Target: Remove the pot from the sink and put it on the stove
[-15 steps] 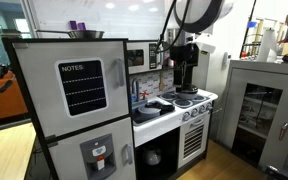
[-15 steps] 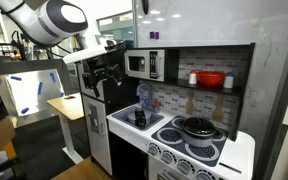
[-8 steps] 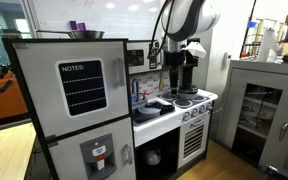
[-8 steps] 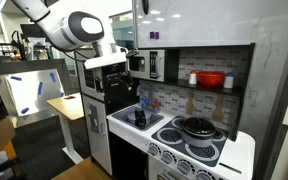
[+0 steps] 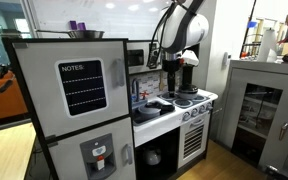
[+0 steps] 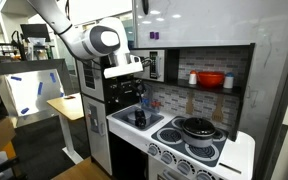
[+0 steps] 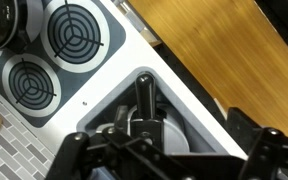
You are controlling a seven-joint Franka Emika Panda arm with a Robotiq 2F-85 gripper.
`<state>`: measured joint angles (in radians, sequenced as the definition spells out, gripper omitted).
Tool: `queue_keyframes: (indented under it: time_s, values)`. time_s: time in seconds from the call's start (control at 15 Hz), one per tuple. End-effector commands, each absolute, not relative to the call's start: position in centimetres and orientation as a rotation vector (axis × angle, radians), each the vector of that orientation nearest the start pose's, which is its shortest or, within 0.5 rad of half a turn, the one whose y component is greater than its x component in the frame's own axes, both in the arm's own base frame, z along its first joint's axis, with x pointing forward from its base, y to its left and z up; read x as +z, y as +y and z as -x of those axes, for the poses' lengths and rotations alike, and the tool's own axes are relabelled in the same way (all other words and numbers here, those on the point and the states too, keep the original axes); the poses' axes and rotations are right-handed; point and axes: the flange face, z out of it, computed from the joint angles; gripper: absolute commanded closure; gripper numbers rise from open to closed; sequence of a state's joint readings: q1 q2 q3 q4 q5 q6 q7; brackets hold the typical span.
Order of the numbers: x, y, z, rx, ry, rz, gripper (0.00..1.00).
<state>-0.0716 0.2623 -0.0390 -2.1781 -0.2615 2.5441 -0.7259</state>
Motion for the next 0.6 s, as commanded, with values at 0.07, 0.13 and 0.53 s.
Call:
queue_keyframes:
  time_s: [0.07,0.13,0.53]
  values:
    - [26.1,-7.4,-58.2,-0.037,-1.351,3.022,0.0]
    - [25.6,-7.6,-58.2,-0.029,-1.347,3.018,0.0]
    - [23.1,-8.4,-58.1,0.013,-1.35,2.992,0.0]
